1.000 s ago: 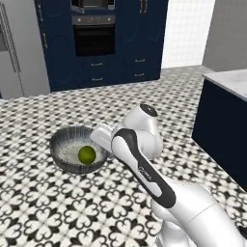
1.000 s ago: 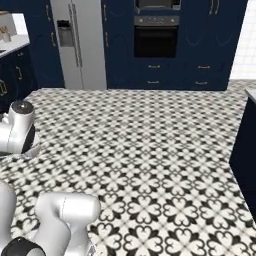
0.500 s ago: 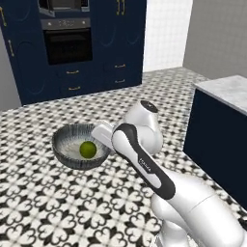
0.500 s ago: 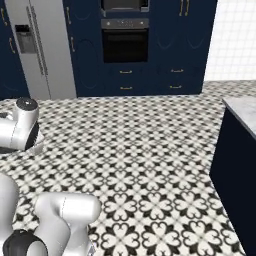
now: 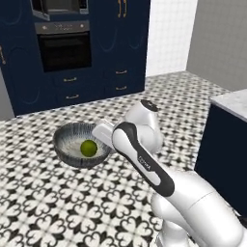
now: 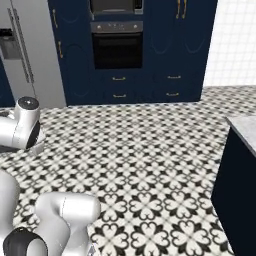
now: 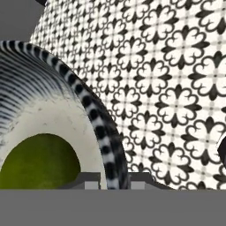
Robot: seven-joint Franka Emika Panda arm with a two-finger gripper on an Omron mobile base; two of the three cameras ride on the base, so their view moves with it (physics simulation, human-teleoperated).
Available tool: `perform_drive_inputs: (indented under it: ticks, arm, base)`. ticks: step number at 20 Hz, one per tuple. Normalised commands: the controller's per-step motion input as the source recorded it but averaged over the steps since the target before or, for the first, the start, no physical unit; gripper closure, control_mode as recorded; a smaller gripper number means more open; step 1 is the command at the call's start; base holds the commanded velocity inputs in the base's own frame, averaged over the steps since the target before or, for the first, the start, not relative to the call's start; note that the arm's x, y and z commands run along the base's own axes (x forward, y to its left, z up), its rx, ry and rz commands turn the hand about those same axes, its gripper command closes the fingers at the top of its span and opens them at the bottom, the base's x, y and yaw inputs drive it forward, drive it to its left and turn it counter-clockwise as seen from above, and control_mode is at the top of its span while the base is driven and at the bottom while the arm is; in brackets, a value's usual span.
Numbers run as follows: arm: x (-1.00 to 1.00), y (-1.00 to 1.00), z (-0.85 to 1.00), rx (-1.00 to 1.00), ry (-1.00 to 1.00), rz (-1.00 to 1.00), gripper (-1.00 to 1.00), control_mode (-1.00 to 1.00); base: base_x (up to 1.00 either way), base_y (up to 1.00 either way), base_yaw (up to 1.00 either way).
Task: Pick the lime from the sink and place it in the bowl. Then pick the bowl and place it in the microwave. Then close the microwave door and press the start button.
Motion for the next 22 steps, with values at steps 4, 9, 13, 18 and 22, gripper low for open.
perform_drive_inputs:
  ticks: [4,9,13,18,22]
  arm:
    - [0.00,0.00,0.00,0.00,0.00,0.00,1.00,1.00]
    - [0.00,0.00,0.00,0.00,0.00,0.00,1.00,1.00]
    - [0.00,0.00,0.00,0.00,0.00,0.00,1.00,1.00]
    - [0.00,0.00,0.00,0.00,0.00,0.00,1.00,1.00]
    - [0.00,0.00,0.00,0.00,0.00,0.00,1.00,1.00]
  base:
    - [1.00,-0.45,0.04]
    - [1.00,-0.35,0.07]
    - [1.00,-0.33,0.11]
    - [1.00,-0.25,0.12]
    - [1.00,-0.19,0.13]
